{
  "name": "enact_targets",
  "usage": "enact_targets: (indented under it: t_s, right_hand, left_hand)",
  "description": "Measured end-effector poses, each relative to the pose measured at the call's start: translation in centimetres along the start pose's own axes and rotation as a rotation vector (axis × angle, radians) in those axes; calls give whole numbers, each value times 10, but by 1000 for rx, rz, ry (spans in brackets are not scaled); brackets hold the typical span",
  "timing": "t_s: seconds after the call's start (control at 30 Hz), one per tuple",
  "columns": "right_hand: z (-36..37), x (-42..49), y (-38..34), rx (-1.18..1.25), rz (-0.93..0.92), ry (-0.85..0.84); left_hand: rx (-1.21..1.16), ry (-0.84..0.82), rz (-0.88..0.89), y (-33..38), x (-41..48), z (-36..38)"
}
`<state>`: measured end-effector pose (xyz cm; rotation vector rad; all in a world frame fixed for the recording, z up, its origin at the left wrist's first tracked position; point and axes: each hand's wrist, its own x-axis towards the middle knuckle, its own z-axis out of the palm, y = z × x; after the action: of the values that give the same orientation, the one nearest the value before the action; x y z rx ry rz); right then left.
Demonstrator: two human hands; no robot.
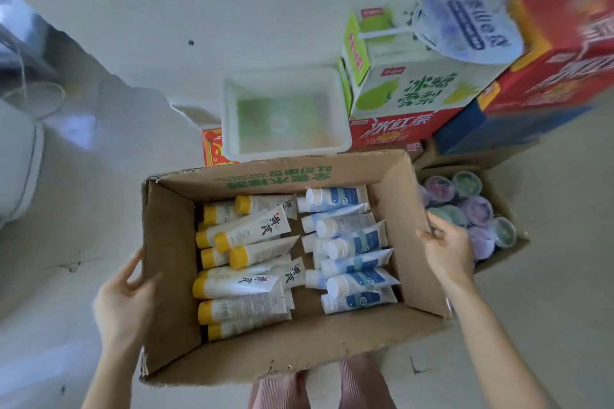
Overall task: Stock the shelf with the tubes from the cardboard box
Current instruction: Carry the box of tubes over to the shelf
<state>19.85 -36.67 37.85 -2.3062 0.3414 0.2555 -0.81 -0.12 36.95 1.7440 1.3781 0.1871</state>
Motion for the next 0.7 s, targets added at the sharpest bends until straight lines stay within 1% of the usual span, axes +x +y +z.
enact_targets:
  t_s: [0.1,0.17,0.23,0.3,0.37,0.5,0.7]
  right_hand:
    - [-42,-33,-27,54,-29,87]
    - [-68,-57,-40,64,-36,140]
    - [-93,-79,-44,76,-20,202]
    - [-115,-103,-41,104,32,263]
    - [-136,-126,-36,143,88,326]
    - [-173,-171,-14,172,161,421]
    - [-224,-232,45,271,335,544]
  left_hand:
    - [11,8,72,45,-23,-31]
    - [0,-19,115,70,-38,-49]
    - [16,-48,162,90,-52,-61]
    - [18,-50,207,104,-65,-71]
    - [31,-69,252,115,-75,-77]
    - [30,-201,297,141,-99,-77]
    - [157,-345,451,170,-163,-47]
